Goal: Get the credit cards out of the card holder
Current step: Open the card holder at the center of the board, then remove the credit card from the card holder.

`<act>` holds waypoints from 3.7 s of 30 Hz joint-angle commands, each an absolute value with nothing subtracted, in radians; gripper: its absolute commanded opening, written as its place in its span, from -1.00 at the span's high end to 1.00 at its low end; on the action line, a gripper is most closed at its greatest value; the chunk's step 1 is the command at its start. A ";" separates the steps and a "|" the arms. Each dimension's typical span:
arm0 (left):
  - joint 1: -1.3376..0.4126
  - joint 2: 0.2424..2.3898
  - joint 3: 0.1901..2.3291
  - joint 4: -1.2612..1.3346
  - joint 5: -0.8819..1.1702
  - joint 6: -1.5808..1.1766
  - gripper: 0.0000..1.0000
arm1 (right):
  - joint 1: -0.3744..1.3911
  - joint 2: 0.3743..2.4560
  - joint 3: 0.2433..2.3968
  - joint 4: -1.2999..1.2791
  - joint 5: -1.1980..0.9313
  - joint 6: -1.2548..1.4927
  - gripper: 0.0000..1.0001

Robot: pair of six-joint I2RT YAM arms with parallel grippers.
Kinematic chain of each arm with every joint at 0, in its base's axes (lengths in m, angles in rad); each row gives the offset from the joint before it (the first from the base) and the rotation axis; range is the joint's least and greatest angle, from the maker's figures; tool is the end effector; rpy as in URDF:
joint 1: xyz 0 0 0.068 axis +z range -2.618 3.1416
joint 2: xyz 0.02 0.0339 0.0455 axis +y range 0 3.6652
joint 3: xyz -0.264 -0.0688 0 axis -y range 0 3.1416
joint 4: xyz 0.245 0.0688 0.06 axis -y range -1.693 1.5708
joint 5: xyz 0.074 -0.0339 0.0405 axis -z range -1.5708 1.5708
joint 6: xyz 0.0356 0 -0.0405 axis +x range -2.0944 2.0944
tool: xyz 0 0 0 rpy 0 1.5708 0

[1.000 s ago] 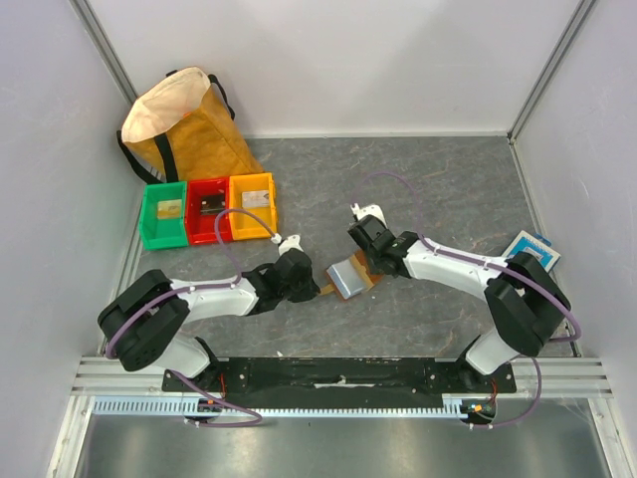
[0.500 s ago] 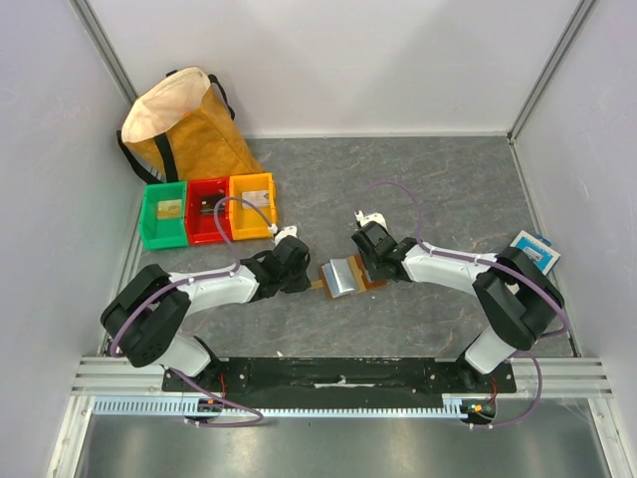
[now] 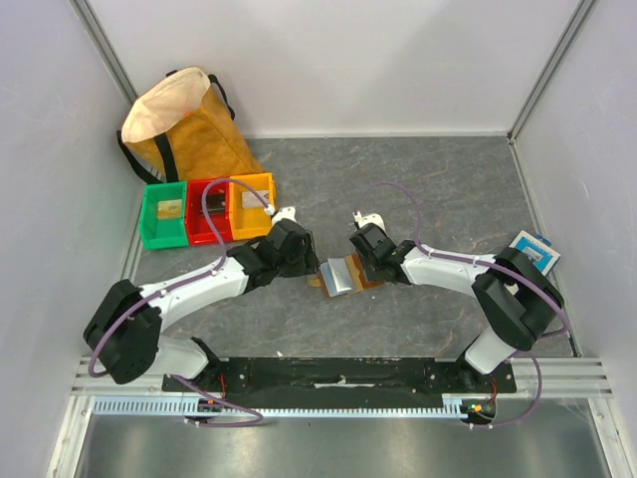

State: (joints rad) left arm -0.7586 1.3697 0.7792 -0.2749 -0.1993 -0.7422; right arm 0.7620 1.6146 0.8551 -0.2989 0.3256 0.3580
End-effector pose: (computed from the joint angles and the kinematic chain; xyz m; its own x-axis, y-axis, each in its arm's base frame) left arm 0.2043 -0.1839 0.2027 -0.8000 -0.1546 -0.5797 0.0548 0.9434 -0.3271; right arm 0.2273 0.2012 0.1582 -0.7800 -0.2854 -0.5569 -0.2854 0.9542 -0.0893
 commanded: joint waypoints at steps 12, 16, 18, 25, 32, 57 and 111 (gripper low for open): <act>-0.755 1.511 0.945 -0.144 -0.029 -0.756 -0.56 | 0.793 1.628 0.813 -0.285 0.281 0.387 0.18; -0.755 1.583 0.963 -0.121 -0.029 -0.773 -0.56 | 0.793 1.623 0.807 -0.282 0.278 0.390 0.18; -0.755 1.612 0.968 -0.106 -0.022 -0.784 -0.54 | 0.793 1.621 0.805 -0.282 0.276 0.388 0.19; -0.755 1.672 0.966 -0.031 0.061 -0.819 -0.38 | 0.793 1.612 0.798 -0.276 0.275 0.390 0.19; -0.755 1.686 0.968 -0.005 0.118 -0.838 -0.15 | 0.793 1.606 0.792 -0.267 0.268 0.393 0.19; -0.801 1.861 1.071 0.133 0.278 -0.962 -0.07 | 0.793 1.131 0.508 0.037 0.319 0.505 0.13; -0.772 1.657 0.957 -0.181 -0.081 -0.739 -0.70 | 0.663 1.456 0.430 0.210 -0.086 0.655 0.80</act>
